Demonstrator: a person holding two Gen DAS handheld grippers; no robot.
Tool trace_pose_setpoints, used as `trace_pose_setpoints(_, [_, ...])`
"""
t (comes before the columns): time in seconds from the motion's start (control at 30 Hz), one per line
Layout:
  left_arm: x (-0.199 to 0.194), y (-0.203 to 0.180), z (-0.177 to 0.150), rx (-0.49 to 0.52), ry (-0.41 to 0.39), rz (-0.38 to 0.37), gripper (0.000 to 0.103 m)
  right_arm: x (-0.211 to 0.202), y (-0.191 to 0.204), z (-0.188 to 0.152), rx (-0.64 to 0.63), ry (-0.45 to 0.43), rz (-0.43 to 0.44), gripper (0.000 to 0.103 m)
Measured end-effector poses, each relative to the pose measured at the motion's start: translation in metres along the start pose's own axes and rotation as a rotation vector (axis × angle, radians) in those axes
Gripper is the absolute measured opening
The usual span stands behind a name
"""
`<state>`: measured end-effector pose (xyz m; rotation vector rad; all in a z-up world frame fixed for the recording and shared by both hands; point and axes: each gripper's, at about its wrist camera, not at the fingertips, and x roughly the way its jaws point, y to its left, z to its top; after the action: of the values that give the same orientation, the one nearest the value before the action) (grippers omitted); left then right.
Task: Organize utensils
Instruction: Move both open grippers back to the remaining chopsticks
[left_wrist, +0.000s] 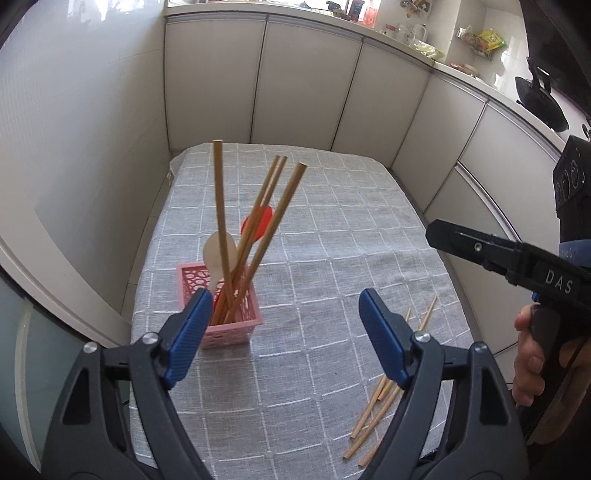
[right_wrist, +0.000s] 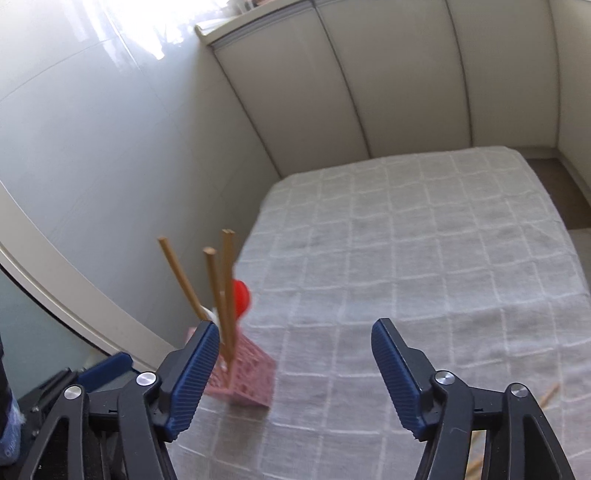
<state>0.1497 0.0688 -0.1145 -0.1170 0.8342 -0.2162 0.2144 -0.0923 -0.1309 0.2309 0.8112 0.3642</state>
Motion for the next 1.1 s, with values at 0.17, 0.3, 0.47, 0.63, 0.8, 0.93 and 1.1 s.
trace_pose_setpoints(0.17, [0.011,-0.02,-0.003,0.031,0.035,-0.016,0.082,-0.015,-0.039,-0.018,0.047,0.028,-0.073,0.08])
trace_pose_setpoints(0.3, [0.024,-0.038,-0.009,0.073,0.07,-0.028,0.083,-0.024,-0.073,-0.029,0.084,0.041,-0.141,0.082])
trace_pose_setpoints(0.47, [0.046,-0.063,-0.019,0.126,0.126,-0.05,0.083,-0.029,-0.116,-0.046,0.171,0.074,-0.196,0.083])
trace_pose_setpoints(0.63, [0.077,-0.089,-0.031,0.182,0.206,-0.063,0.083,-0.025,-0.148,-0.065,0.236,0.115,-0.218,0.083])
trace_pose_setpoints(0.8, [0.109,-0.112,-0.044,0.222,0.285,-0.069,0.083,-0.018,-0.174,-0.08,0.3,0.15,-0.243,0.083])
trace_pose_setpoints(0.93, [0.131,-0.127,-0.05,0.255,0.321,-0.09,0.083,-0.014,-0.193,-0.09,0.345,0.183,-0.331,0.083])
trace_pose_setpoints(1.1, [0.166,-0.144,-0.055,0.258,0.383,-0.177,0.051,-0.007,-0.216,-0.101,0.421,0.243,-0.367,0.083])
